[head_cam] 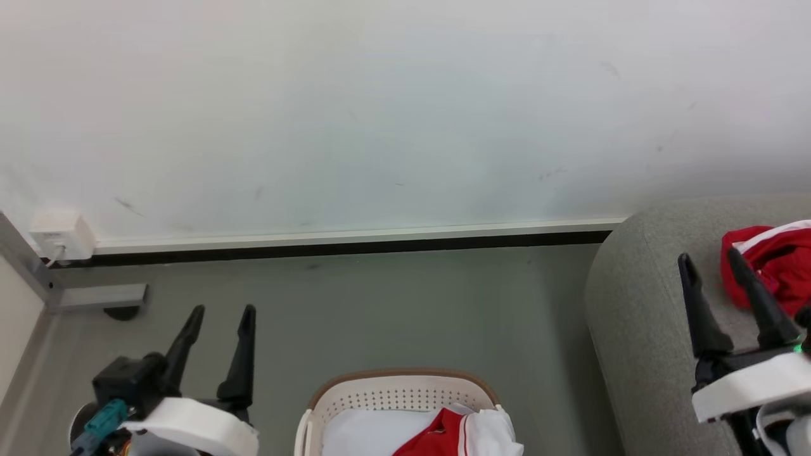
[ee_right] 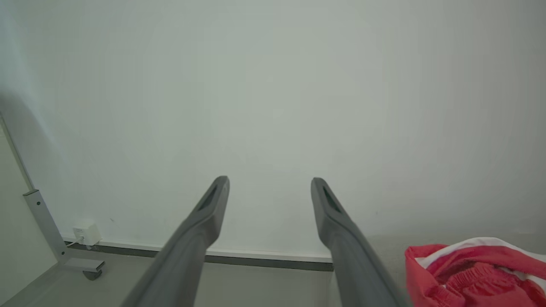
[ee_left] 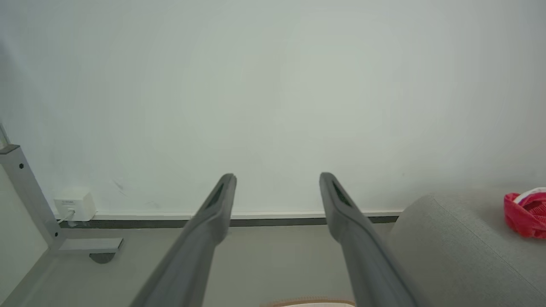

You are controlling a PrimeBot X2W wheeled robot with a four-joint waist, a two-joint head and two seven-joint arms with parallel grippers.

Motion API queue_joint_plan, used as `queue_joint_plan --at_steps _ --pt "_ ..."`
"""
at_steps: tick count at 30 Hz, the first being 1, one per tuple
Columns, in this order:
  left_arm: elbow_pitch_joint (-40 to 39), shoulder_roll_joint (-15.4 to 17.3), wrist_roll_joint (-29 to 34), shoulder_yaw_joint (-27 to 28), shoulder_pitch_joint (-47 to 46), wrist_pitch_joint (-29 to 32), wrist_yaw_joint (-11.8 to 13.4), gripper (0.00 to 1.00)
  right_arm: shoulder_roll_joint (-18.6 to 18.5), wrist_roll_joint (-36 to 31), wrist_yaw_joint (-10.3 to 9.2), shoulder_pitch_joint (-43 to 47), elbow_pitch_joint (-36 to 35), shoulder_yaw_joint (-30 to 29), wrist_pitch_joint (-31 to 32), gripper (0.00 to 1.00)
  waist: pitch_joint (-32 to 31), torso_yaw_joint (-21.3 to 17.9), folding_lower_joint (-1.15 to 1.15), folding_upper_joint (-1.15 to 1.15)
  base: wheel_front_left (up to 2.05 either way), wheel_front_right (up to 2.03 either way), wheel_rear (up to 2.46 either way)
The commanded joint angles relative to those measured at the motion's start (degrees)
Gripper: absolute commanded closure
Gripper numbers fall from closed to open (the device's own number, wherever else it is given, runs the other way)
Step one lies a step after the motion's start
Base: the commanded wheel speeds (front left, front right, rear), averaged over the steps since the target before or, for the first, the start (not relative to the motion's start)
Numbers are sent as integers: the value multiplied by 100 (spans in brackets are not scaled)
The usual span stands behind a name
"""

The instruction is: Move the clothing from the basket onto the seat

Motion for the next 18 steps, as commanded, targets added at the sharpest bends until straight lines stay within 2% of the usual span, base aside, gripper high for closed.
queue_joint_plan --at_steps 1,5,9,12,18 --pt "-18 -19 31 115 183 -42 35 0 182 -155 -13 341 -231 -144 -49 0 -27 72 1 0 0 0 0" --pt "-56 -121 257 386 527 -41 87 0 686 -509 -13 971 -685 -291 -208 0 -39 111 1 0 0 0 0" --pt "-168 -424 569 787 900 -43 111 0 1028 -787 -13 1425 -859 -329 -440 0 -46 105 1 0 0 0 0" --pt "-214 -694 731 1038 1177 -41 1 0 1160 -898 -13 1651 -785 -332 -516 0 -33 76 1 0 0 0 0" --pt "-81 -983 1042 1338 1428 -42 -337 0 1279 -976 -13 1711 -641 -294 -594 0 -9 44 1 0 0 0 0"
